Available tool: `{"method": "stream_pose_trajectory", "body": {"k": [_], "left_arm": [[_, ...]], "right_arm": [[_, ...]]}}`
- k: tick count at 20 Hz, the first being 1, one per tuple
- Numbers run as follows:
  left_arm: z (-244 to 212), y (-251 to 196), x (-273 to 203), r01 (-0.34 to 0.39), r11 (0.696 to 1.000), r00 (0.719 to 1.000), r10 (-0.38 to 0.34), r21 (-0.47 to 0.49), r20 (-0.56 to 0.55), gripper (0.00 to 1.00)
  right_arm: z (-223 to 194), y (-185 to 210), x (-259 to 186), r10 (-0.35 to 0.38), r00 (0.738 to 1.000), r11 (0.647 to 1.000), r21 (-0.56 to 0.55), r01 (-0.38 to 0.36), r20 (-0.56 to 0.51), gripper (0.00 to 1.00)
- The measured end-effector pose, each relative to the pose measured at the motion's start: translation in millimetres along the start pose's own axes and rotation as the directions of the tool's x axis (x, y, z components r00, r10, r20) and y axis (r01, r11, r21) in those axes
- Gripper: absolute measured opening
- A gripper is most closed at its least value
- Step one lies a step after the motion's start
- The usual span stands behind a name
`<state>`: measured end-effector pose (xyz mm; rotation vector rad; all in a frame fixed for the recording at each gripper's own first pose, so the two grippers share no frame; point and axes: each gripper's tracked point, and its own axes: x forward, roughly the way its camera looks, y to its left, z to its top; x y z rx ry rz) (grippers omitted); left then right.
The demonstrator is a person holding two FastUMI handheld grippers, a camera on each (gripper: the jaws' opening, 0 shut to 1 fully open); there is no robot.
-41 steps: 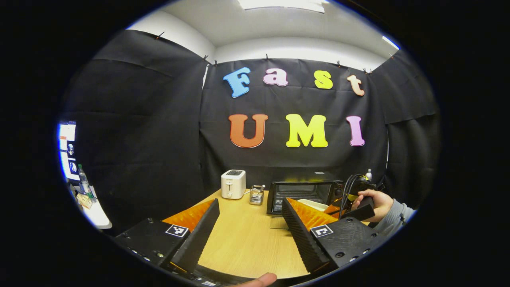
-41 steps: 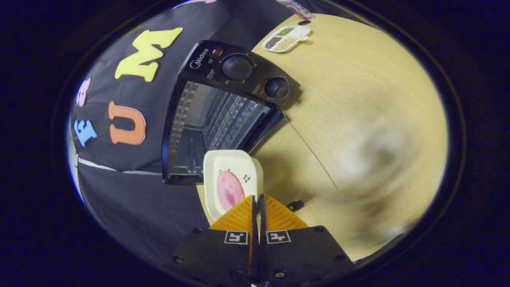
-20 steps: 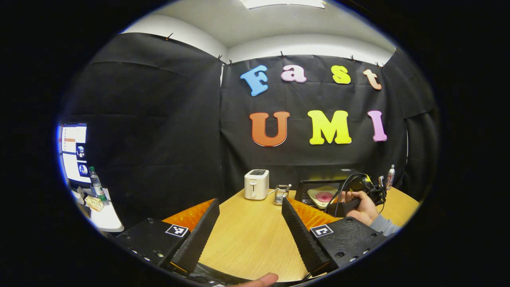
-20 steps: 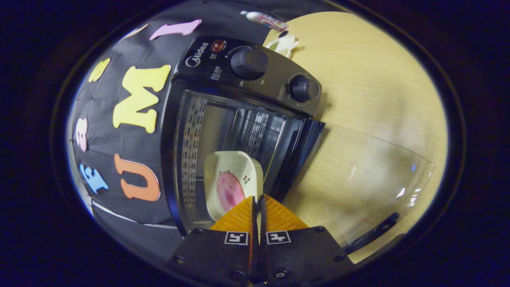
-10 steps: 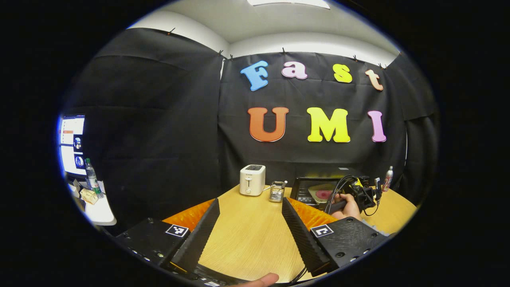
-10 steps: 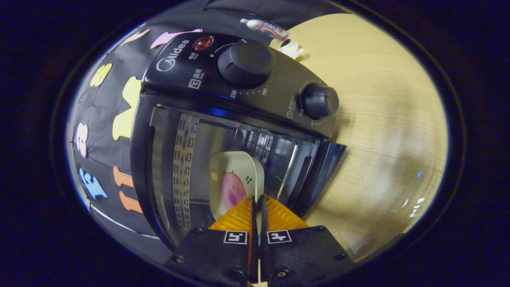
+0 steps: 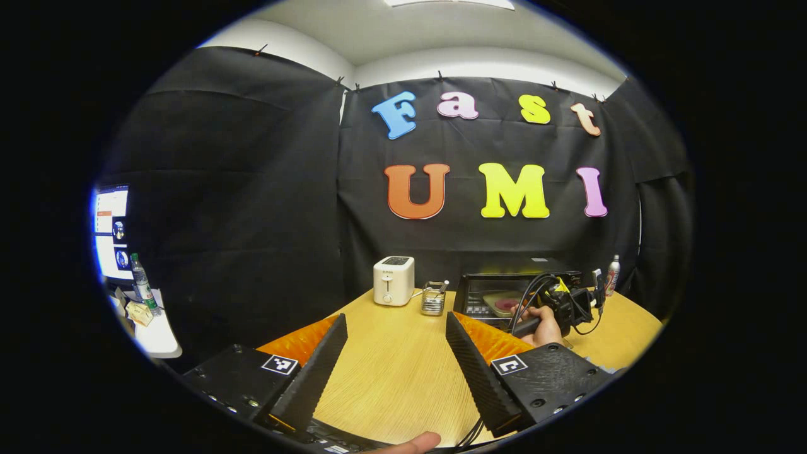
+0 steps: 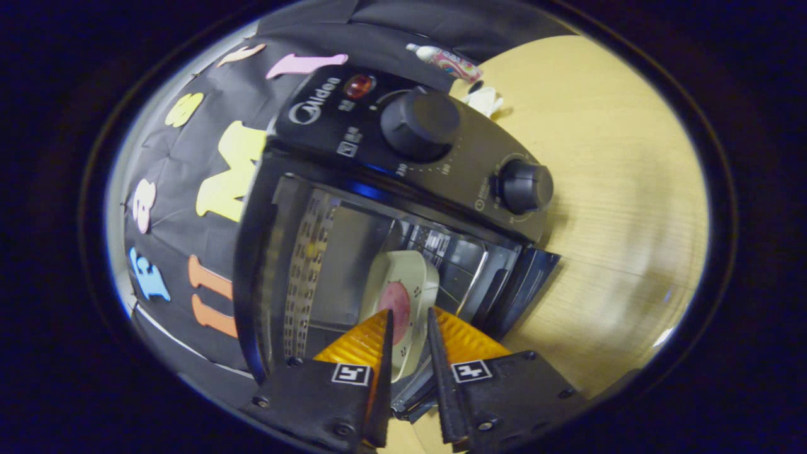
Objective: Open the electric oven with the left hand, put the food in, and close the electric oven.
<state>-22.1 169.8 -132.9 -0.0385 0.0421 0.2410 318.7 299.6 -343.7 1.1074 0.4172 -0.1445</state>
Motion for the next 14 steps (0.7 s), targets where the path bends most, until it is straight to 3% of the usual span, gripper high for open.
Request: {"method": "stream_pose_trajectory", "body": {"k": [4, 5, 7, 12, 13, 14], "left_arm": [[-2, 0, -4, -0.001, 1.000, 1.000, 0.001, 0.001, -0.010, 0.95], [-3, 0, -5, -0.001, 1.000, 1.000, 0.001, 0.002, -0.009, 0.95], [-2, 0, -6, -0.005, 1.000, 1.000, 0.005, 0.009, -0.006, 0.95], [-10, 5, -12, -0.022, 0.999, 0.999, 0.022, 0.029, -0.023, 0.95], [-10, 6, -13, -0.024, 0.999, 0.999, 0.025, 0.028, -0.027, 0.95], [-11, 6, -12, -0.024, 0.999, 0.999, 0.025, 0.028, -0.031, 0.95]], "right_arm": [[1, 4, -15, 0.032, 0.999, 0.997, -0.070, -0.031, 0.022, 0.65], [1, 4, -19, 0.043, 0.999, 0.995, -0.090, -0.040, 0.033, 0.62], [-3, 3, -26, 0.054, 0.998, 0.981, -0.186, -0.047, 0.032, 0.77], [-16, 11, -52, 0.118, 0.992, 0.883, -0.461, -0.084, 0.046, 0.99], [-18, 13, -59, 0.134, 0.990, 0.847, -0.524, -0.090, 0.047, 0.93], [-24, 15, -67, 0.145, 0.988, 0.804, -0.587, -0.092, 0.044, 0.93]]}}
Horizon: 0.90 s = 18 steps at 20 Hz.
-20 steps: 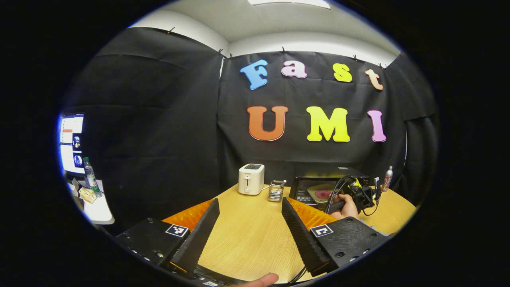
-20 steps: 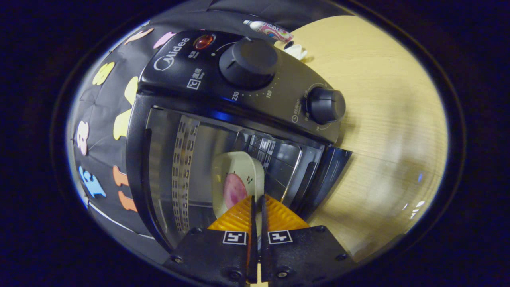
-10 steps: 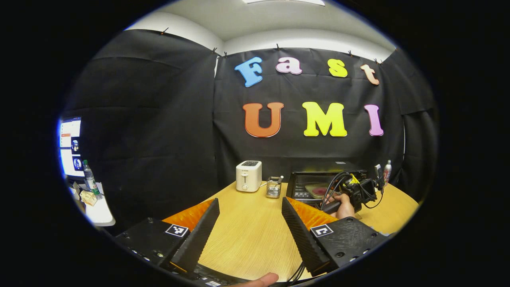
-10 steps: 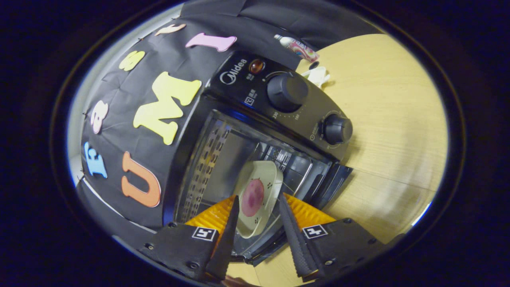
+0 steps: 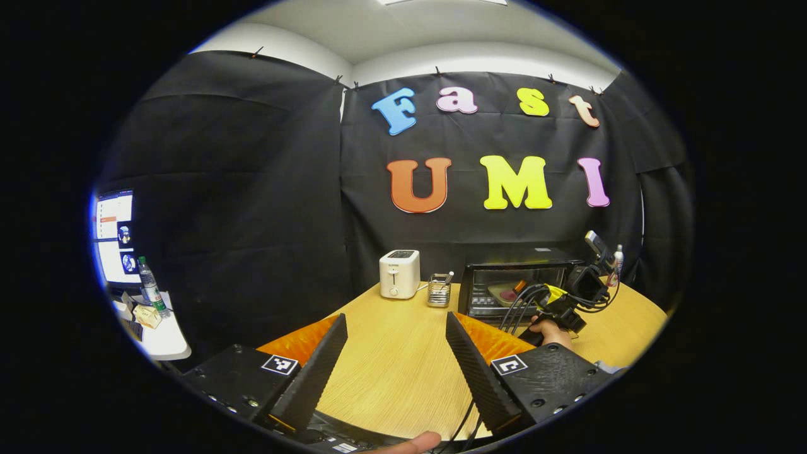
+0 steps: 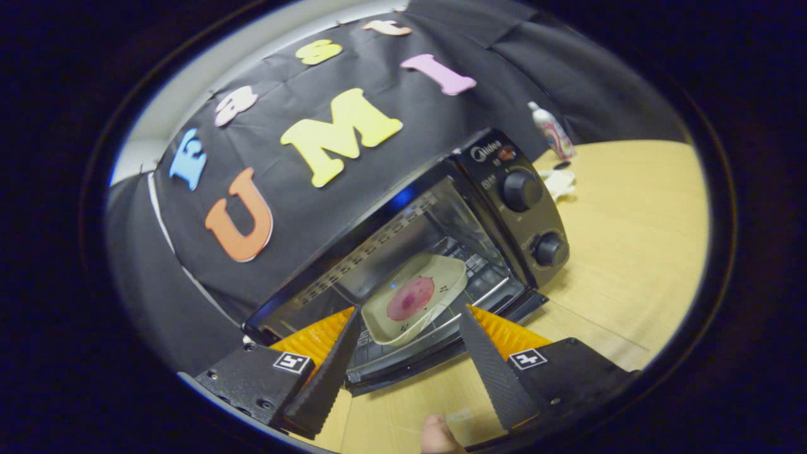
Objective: Open the electric oven with the left hand, put the food in, and close the electric oven.
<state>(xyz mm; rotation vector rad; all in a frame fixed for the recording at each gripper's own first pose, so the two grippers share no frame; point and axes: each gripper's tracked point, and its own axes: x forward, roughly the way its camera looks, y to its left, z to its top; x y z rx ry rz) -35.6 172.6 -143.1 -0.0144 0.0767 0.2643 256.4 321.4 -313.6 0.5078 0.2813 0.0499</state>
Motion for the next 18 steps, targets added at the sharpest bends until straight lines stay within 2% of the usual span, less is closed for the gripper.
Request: {"method": "stream_pose_trajectory", "body": {"k": [3, 8, 10, 11, 12, 18], "left_arm": [[-6, 2, 1, -0.009, 1.000, 1.000, 0.009, 0.005, -0.021, 0.95], [-15, -8, 0, 0.023, 1.000, 0.999, -0.023, -0.015, -0.039, 0.95], [-23, -14, 2, 0.035, 0.999, 0.998, -0.035, -0.004, -0.049, 0.95], [-27, -16, 5, 0.037, 0.999, 0.998, -0.037, 0.000, -0.055, 0.95], [-30, -21, 8, 0.042, 0.999, 0.997, -0.042, -0.003, -0.066, 0.95], [-47, -60, 27, 0.099, 0.995, 0.989, -0.102, -0.035, -0.106, 0.95]], "right_arm": [[4, 9, -26, 0.038, 0.999, 0.981, -0.192, -0.035, 0.013, 0.94], [13, 16, -75, 0.140, 0.990, 0.918, -0.375, -0.130, 0.000, 0.96], [22, 19, -92, 0.185, 0.983, 0.889, -0.427, -0.169, -0.003, 0.96], [25, 20, -102, 0.207, 0.978, 0.871, -0.453, -0.191, -0.013, 1.00], [30, 17, -112, 0.225, 0.974, 0.854, -0.477, -0.207, -0.020, 0.96], [84, 2, -168, 0.305, 0.952, 0.814, -0.521, -0.256, 0.007, 0.96]]}}
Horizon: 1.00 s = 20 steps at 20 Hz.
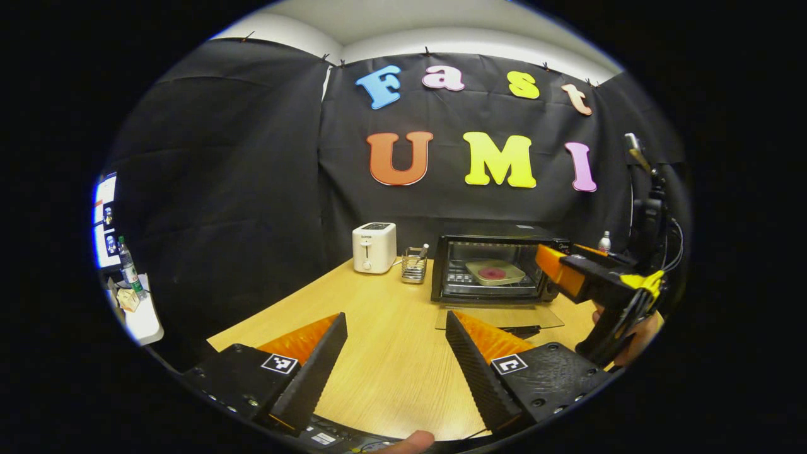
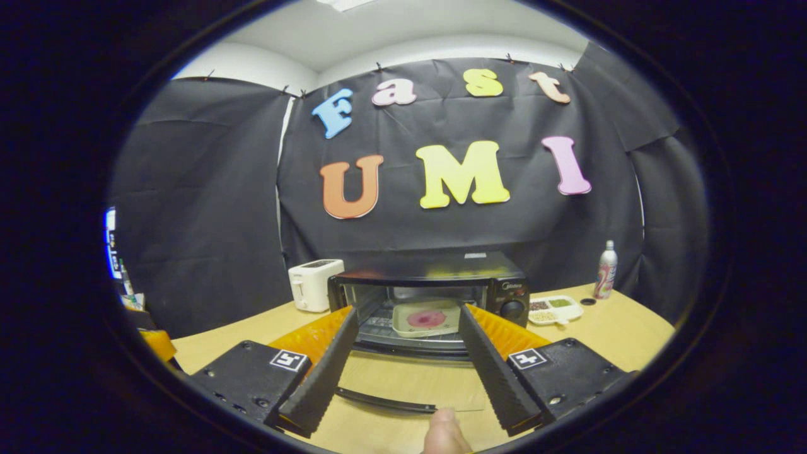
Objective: Open the electric oven with the left hand, put the food in, and close the electric oven.
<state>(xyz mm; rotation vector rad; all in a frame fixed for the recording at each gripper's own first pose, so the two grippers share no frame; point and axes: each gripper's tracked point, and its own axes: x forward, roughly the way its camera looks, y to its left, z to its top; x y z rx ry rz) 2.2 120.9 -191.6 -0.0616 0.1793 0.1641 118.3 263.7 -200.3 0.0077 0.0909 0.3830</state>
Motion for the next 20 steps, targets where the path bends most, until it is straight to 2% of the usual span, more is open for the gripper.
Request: {"method": "stream_pose_trajectory", "body": {"k": [3, 5, 6, 9, 12, 15, 20], "left_arm": [[-13, -25, 16, 0.037, 0.999, 0.999, -0.037, 0.005, -0.030, 0.95], [-26, -49, 24, 0.079, 0.997, 0.995, -0.078, 0.018, -0.062, 0.95], [-32, -58, 30, 0.092, 0.995, 0.993, -0.090, 0.024, -0.077, 0.96], [-52, -88, 43, 0.140, 0.990, 0.982, -0.136, 0.023, -0.128, 0.95], [-78, -122, 62, 0.196, 0.980, 0.961, -0.191, 0.009, -0.199, 0.96], [-99, -148, 69, 0.249, 0.968, 0.935, -0.239, 0.006, -0.262, 0.96], [-126, -171, 85, 0.283, 0.959, 0.903, -0.267, -0.002, -0.335, 0.96]], "right_arm": [[23, -21, -27, -0.005, 1.000, 1.000, -0.015, 0.006, 0.028, 0.96], [35, -29, -44, 0.013, 0.999, 1.000, -0.012, -0.013, 0.031, 1.00], [41, -35, -52, 0.021, 0.999, 1.000, -0.008, -0.021, 0.036, 0.96], [58, -56, -73, 0.009, 0.998, 1.000, 0.003, -0.009, 0.057, 0.96], [69, -77, -81, -0.037, 0.995, 0.999, 0.025, 0.035, 0.094, 0.95], [73, -90, -91, -0.041, 0.994, 0.999, 0.020, 0.039, 0.101, 0.96], [80, -108, -101, -0.060, 0.988, 0.998, 0.000, 0.061, 0.142, 0.96]]}}
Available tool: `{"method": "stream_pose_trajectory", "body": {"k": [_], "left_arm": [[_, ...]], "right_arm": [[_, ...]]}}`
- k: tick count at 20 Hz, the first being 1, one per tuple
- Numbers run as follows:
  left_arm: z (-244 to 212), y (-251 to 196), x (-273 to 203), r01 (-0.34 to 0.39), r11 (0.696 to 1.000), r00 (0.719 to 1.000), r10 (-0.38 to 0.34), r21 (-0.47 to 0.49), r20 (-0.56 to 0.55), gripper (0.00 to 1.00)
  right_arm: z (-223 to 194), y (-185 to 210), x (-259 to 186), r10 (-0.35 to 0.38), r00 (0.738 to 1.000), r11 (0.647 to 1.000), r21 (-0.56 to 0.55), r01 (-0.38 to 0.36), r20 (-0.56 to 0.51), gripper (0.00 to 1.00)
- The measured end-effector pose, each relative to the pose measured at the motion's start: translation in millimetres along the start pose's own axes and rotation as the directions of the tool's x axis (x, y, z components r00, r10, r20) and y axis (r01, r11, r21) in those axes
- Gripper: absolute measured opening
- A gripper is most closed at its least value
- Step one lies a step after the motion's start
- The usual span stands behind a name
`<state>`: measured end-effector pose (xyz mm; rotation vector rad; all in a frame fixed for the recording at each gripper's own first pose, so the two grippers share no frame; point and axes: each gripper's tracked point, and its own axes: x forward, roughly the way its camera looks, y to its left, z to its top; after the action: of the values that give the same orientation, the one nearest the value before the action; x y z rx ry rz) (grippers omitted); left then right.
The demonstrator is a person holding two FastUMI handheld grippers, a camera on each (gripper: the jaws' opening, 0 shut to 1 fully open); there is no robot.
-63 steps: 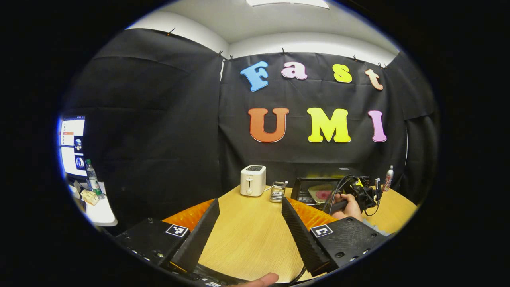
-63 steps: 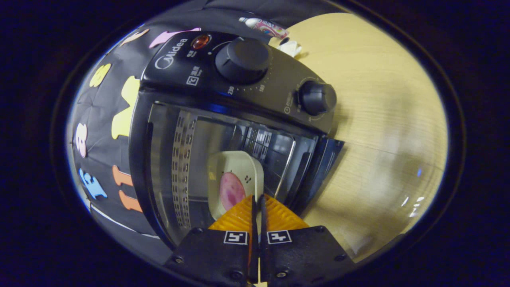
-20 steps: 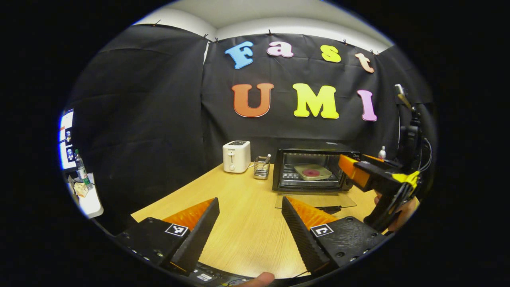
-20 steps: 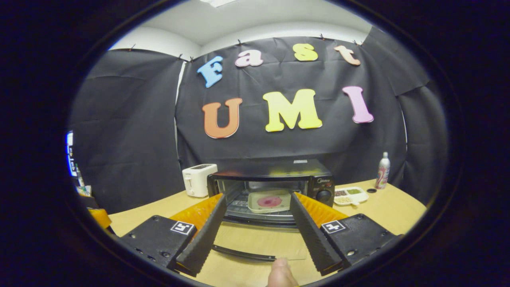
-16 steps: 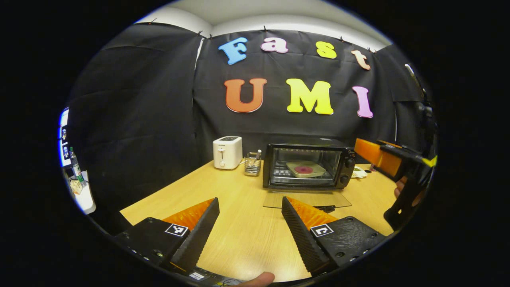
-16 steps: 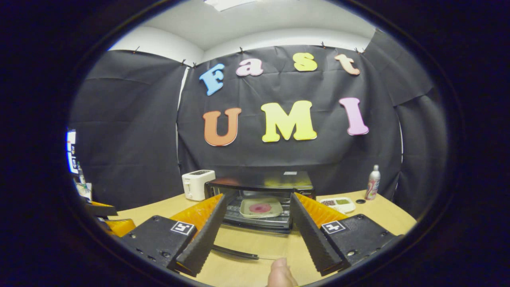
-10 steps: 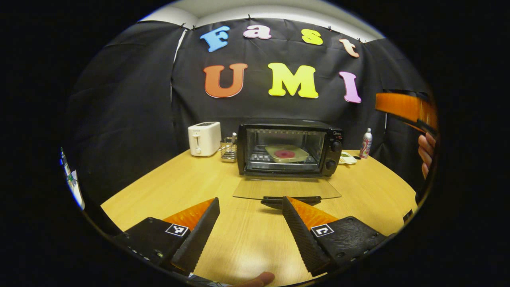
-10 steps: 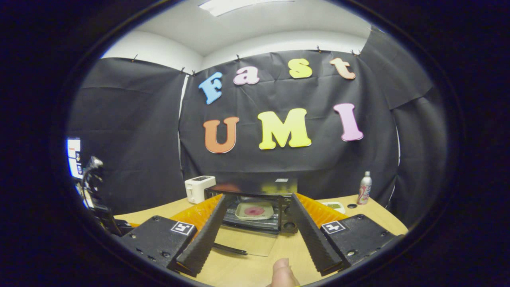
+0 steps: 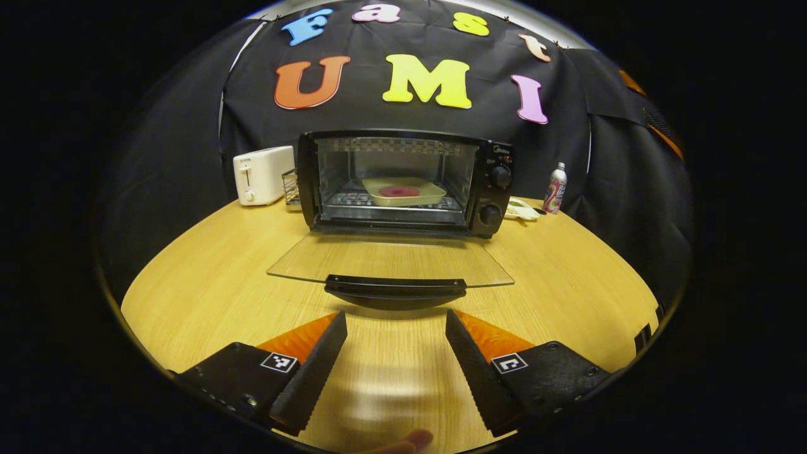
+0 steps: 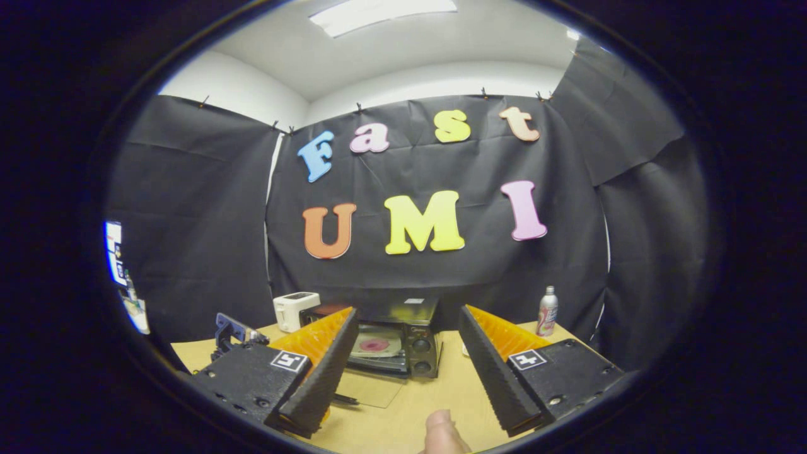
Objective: Open the electric oven with the left hand, put the food in, and close the electric oven.
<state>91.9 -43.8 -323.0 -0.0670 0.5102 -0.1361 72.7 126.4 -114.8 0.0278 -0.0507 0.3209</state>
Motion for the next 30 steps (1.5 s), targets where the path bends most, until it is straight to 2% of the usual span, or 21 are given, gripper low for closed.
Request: {"method": "stream_pose_trajectory", "body": {"k": [1, 2, 3, 4, 5, 6, 7, 8, 9, 13, 16, 19, 20, 22, 30], "left_arm": [[-3, 0, 4, 0.000, 1.000, 1.000, 0.000, 0.001, -0.014, 0.96], [-3, 2, 8, 0.001, 1.000, 1.000, -0.001, 0.001, -0.023, 0.96], [-4, 1, 11, 0.000, 1.000, 1.000, 0.000, 0.003, -0.031, 0.96], [-6, 2, 16, 0.002, 1.000, 0.999, -0.001, 0.003, -0.041, 0.96], [-8, 3, 21, 0.001, 1.000, 0.999, -0.001, 0.000, -0.052, 0.96], [-9, 3, 23, -0.001, 1.000, 0.998, 0.001, -0.001, -0.062, 0.96], [-10, 4, 27, -0.004, 1.000, 0.997, 0.004, -0.001, -0.072, 0.96], [-12, 3, 31, -0.005, 1.000, 0.997, 0.004, -0.002, -0.079, 0.96], [-12, 4, 34, -0.006, 1.000, 0.996, 0.006, -0.003, -0.084, 0.96], [-11, 4, 39, 0.000, 1.000, 0.995, 0.002, 0.012, -0.103, 0.96], [-6, 4, 40, -0.007, 0.999, 0.996, 0.010, 0.031, -0.093, 0.96], [8, 2, 40, 0.006, 1.000, 0.998, -0.005, 0.010, -0.068, 0.96], [15, 2, 40, 0.009, 1.000, 0.998, -0.009, 0.007, -0.054, 0.96], [28, 3, 42, 0.006, 1.000, 1.000, -0.006, 0.007, -0.022, 0.96], [66, 7, 47, -0.001, 1.000, 1.000, 0.001, 0.004, 0.014, 0.95]], "right_arm": [[1, -3, 1, -0.001, 1.000, 1.000, -0.002, 0.001, 0.006, 0.96], [2, -5, 2, -0.003, 1.000, 1.000, -0.006, 0.003, 0.007, 1.00], [1, -7, 2, -0.004, 1.000, 1.000, -0.009, 0.004, 0.004, 1.00], [0, -9, 2, -0.005, 1.000, 1.000, -0.008, 0.005, -0.001, 0.96], [-1, -10, 2, -0.005, 1.000, 1.000, -0.002, 0.005, -0.006, 1.00], [-2, -12, 2, -0.005, 1.000, 1.000, 0.005, 0.005, -0.011, 0.96], [-3, -15, 4, -0.008, 1.000, 1.000, 0.011, 0.008, -0.013, 0.96], [-3, -19, 6, -0.015, 1.000, 1.000, 0.014, 0.015, -0.014, 1.00], [-3, -24, 8, -0.024, 1.000, 1.000, 0.014, 0.025, -0.015, 0.96], [-1, -32, 11, -0.043, 0.999, 0.999, 0.026, 0.043, -0.009, 0.96], [4, -36, 8, -0.058, 0.998, 0.998, 0.020, 0.058, 0.004, 0.96], [9, -35, 7, -0.055, 0.998, 0.998, 0.013, 0.055, 0.011, 0.96], [9, -35, 6, -0.053, 0.998, 0.998, 0.016, 0.053, 0.016, 1.00], [10, -41, 5, -0.068, 0.998, 0.998, 0.016, 0.067, 0.016, 0.96], [14, -55, 3, -0.097, 0.995, 0.995, 0.037, 0.096, 0.027, 0.96]]}}
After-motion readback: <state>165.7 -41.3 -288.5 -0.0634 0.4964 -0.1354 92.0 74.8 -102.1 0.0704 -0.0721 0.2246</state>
